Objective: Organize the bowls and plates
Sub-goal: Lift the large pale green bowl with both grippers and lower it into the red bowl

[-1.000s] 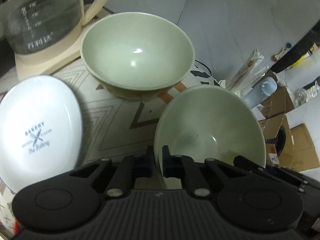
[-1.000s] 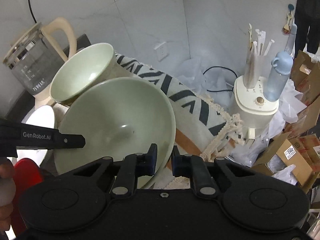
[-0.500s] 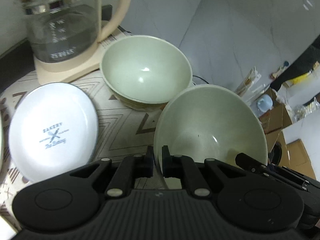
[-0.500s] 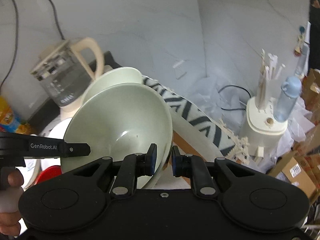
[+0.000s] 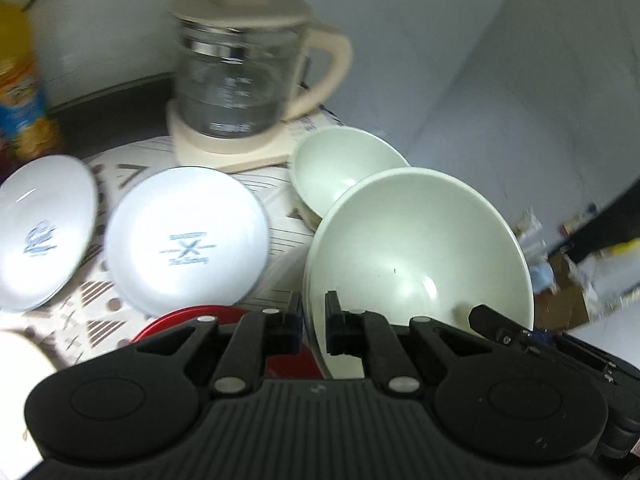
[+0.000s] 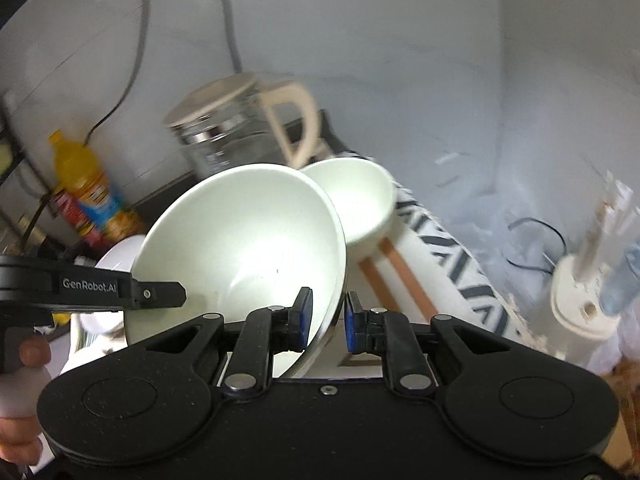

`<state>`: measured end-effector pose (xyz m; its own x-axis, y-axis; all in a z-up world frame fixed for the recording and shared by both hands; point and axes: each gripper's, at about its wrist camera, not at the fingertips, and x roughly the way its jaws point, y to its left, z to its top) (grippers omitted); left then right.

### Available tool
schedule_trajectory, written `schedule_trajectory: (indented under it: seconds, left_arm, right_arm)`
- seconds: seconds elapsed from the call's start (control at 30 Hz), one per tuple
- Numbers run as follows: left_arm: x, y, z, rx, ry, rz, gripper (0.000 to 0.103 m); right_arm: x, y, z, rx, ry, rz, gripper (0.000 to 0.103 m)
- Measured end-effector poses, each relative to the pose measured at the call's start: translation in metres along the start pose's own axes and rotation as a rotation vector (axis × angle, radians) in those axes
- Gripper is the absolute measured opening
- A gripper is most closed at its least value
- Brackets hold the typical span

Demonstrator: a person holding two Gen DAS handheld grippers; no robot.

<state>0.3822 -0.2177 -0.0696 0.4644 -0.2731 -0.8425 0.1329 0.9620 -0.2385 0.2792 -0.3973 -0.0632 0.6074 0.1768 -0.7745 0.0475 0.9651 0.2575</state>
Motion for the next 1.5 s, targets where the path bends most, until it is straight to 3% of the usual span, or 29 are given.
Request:
schedule_trajectory:
  seconds: [0.57,0.97,1.5]
  left_arm:
    - [-0.043,0.053,-0.033,-0.224,-0.088,0.136,0.01]
    - [-0.049,0.083,-0.069,-0.33,-0.035,0.211,0.01]
    - [-0.037,0.097,-0.094,-0.382,0.035,0.233,0.011]
  right_arm:
    - [0.017,0.054,-0.006,-0.223,0.087,0.186,0.019]
    - [0.034,0.082,-0.013,-0.329,0.159,0.236,0.02]
    - [0.054,0.088,-0.034,-0.398,0.246,0.23,0.021]
